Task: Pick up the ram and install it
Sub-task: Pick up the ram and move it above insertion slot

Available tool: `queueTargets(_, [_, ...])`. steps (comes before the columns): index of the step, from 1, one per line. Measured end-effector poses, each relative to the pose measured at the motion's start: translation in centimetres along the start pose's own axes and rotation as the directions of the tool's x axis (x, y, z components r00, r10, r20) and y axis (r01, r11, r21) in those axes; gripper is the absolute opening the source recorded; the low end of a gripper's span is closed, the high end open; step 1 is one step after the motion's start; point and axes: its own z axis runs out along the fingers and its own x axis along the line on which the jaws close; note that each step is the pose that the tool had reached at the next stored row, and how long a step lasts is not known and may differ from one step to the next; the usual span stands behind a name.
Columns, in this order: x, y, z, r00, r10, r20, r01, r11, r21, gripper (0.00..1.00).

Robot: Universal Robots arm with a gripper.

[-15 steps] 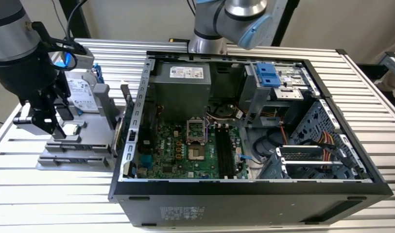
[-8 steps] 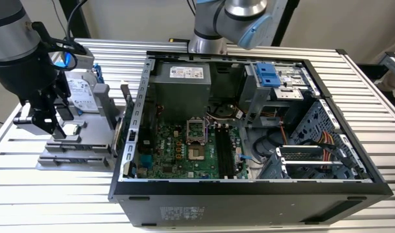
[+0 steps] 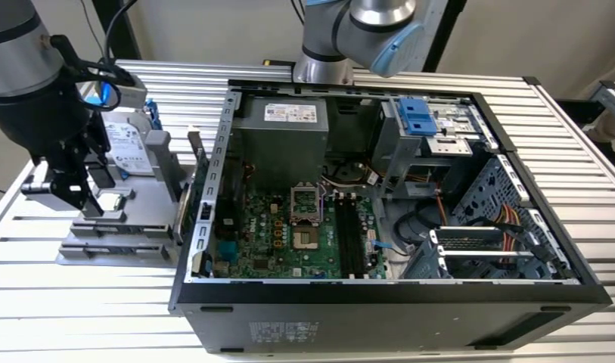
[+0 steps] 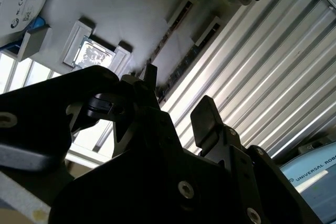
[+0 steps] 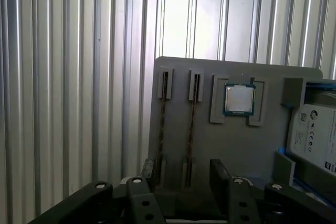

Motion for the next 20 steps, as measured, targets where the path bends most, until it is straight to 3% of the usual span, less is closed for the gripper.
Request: queueTargets(20, [0.0, 0.11, 1.16, 1.0, 0.0, -0.0005, 0.0, 1.0, -0.0002, 1.0])
